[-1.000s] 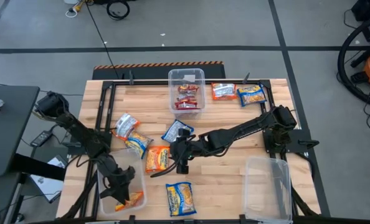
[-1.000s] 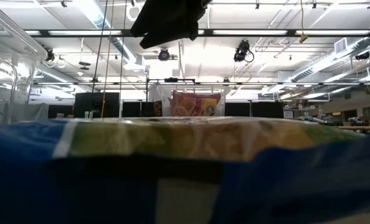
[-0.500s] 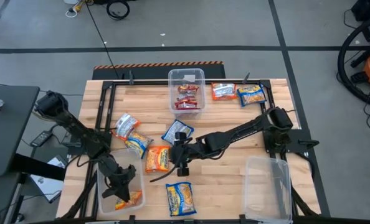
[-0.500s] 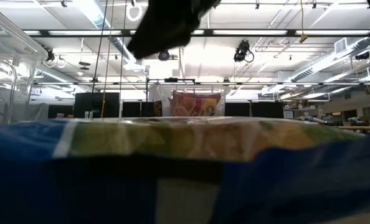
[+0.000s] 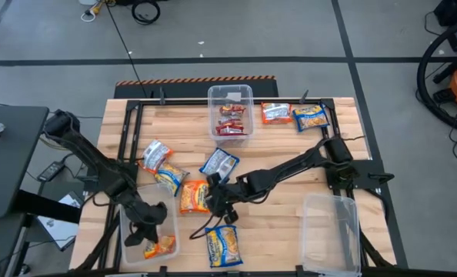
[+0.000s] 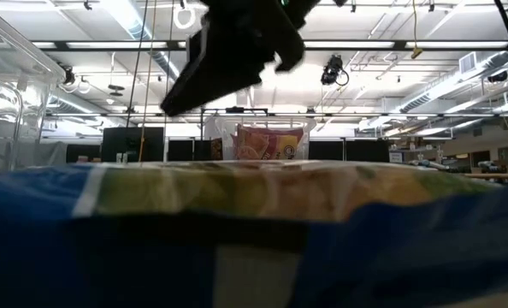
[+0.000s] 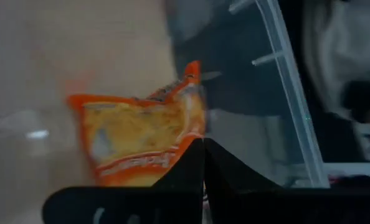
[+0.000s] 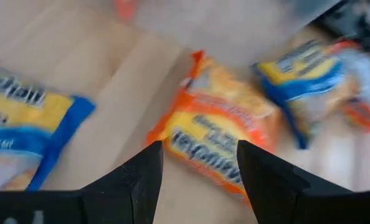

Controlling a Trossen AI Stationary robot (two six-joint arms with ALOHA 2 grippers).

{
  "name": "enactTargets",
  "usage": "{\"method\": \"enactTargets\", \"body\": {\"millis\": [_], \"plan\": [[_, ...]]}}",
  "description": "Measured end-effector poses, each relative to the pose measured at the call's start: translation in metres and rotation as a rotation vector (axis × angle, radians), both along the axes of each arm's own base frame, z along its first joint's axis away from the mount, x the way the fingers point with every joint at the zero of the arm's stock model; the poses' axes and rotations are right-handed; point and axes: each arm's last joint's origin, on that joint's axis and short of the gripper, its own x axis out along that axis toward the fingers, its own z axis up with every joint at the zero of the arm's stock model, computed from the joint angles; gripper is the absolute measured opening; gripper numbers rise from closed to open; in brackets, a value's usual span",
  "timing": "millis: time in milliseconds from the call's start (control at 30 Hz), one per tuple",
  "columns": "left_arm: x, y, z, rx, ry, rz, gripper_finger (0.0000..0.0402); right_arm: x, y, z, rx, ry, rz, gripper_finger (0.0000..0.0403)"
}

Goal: Sort Maruchan noodles
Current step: Put the orange noodle pack into the bottom left transparent bin

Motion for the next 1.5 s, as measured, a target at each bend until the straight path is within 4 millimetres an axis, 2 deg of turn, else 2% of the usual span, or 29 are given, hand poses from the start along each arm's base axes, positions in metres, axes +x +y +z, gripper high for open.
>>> {"method": "enactTargets", "body": {"millis": [233,333,400,633,733,867,1000,1167,1367,1500], "plan": [[-0.016,0.028,0.042,0.313,0.063,0.025,0.0005,0.009,0.009,-0.031,0.020,0.019,0.007,0.0209],[-0.025,0.043,0.063,0.433,0.005,0.084,0.0005,0.010,0.018,-0.036,-0.013,-0.013,0.024,0.0207],[-0.029,0.047,0.068,0.483,-0.035,0.093,0.0005,0.009,0.023,-0.041,-0.090,-0.013,0.057,0.0206],[-0.034,0.044,0.065,0.433,0.072,-0.002,0.0005,0.009,0.031,-0.063,-0.270,-0.007,0.114,0.0206],[-0.029,0.043,0.079,0.430,0.002,0.050,0.0005,0.009,0.029,-0.069,-0.338,0.002,0.080,0.0206],[-0.022,0.046,0.100,0.468,-0.100,0.152,0.0005,0.015,0.028,-0.070,-0.316,-0.038,0.088,0.0202],[-0.017,0.052,0.124,0.488,-0.201,0.272,0.0005,0.020,0.029,-0.085,-0.333,-0.066,0.112,0.0187],[-0.014,0.062,0.154,0.483,-0.304,0.472,0.0006,0.026,0.034,-0.088,-0.381,-0.151,0.126,0.0165],[-0.016,0.069,0.170,0.527,-0.410,0.557,0.0006,0.030,0.034,-0.090,-0.409,-0.201,0.112,0.0136],[-0.016,0.071,0.171,0.564,-0.435,0.598,0.0007,0.032,0.036,-0.092,-0.381,-0.233,0.122,0.0086]]}}
